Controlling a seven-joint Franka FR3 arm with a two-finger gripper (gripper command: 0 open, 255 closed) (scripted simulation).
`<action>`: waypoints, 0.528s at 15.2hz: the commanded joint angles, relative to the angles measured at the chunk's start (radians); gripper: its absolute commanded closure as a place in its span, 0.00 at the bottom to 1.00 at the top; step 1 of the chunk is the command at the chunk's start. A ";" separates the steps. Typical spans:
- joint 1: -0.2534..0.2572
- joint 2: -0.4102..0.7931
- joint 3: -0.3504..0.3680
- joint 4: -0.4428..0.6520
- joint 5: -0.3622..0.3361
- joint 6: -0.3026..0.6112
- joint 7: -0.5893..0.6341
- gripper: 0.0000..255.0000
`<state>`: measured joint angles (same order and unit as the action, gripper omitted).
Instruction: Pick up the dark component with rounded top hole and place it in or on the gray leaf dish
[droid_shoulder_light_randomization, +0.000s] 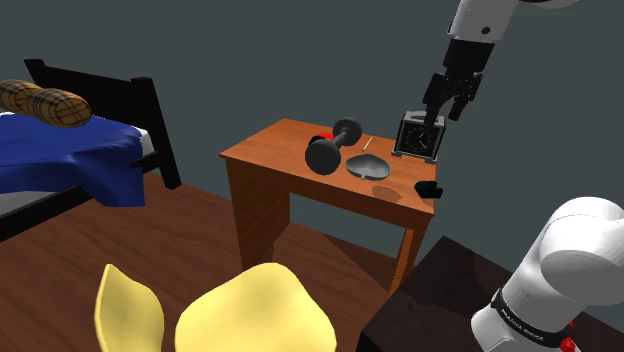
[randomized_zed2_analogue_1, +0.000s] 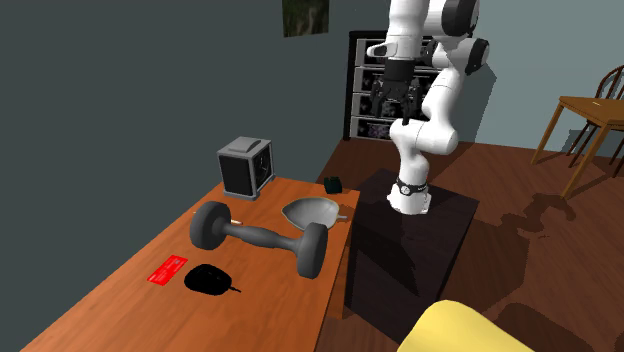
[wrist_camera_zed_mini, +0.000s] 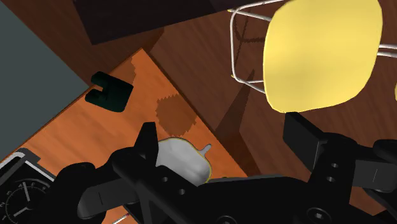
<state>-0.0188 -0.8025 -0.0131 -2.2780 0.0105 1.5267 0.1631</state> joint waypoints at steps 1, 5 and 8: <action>0.000 0.000 0.000 0.000 0.000 0.000 0.000 0.00; -0.032 0.002 -0.041 -0.108 -0.032 0.099 -0.015 0.00; -0.058 0.014 -0.074 -0.180 -0.057 0.176 -0.026 0.00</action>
<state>-0.0681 -0.7913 -0.0776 -2.4338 -0.0385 1.6760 0.1394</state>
